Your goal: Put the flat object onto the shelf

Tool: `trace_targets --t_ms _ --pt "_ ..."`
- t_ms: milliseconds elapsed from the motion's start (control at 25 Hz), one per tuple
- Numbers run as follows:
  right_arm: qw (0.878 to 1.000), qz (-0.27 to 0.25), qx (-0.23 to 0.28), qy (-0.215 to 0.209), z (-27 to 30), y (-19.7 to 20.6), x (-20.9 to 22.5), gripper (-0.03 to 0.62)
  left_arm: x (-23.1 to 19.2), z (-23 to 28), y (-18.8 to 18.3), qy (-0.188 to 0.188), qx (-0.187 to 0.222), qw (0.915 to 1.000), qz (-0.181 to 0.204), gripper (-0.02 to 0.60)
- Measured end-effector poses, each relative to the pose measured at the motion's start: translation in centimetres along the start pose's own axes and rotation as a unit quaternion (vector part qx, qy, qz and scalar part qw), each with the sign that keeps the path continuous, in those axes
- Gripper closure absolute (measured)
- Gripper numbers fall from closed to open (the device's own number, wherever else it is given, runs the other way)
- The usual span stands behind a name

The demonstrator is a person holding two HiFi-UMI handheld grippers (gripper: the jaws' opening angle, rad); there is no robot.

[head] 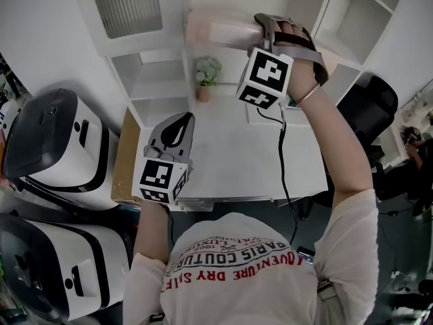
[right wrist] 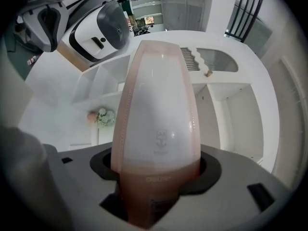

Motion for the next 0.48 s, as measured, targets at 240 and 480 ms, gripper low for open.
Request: trace_targets --t_ms 240,480 --pt "0.999 -0.032 -0.012 -0.012 2.5 -1.3 -2.0 0.264 -2.1 0.1 1.3 -0.001 -0.013 0.9998 0.012 0.569" --pt "0.998 -0.041 -0.013 -0.043 4.7 -1.8 -2.8 0.255 -3.8 0.7 2.4 0.008 -0.026 0.9996 0.012 0.569"
Point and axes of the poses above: the fingertips, and each gripper's own axes: z forward along the fingers, x to its right, y out of its underside, the point moved 4 cm from there along -z, backward along the fingers, and after that the axes turned 6 degrees about -x, right-handed, at the moved point
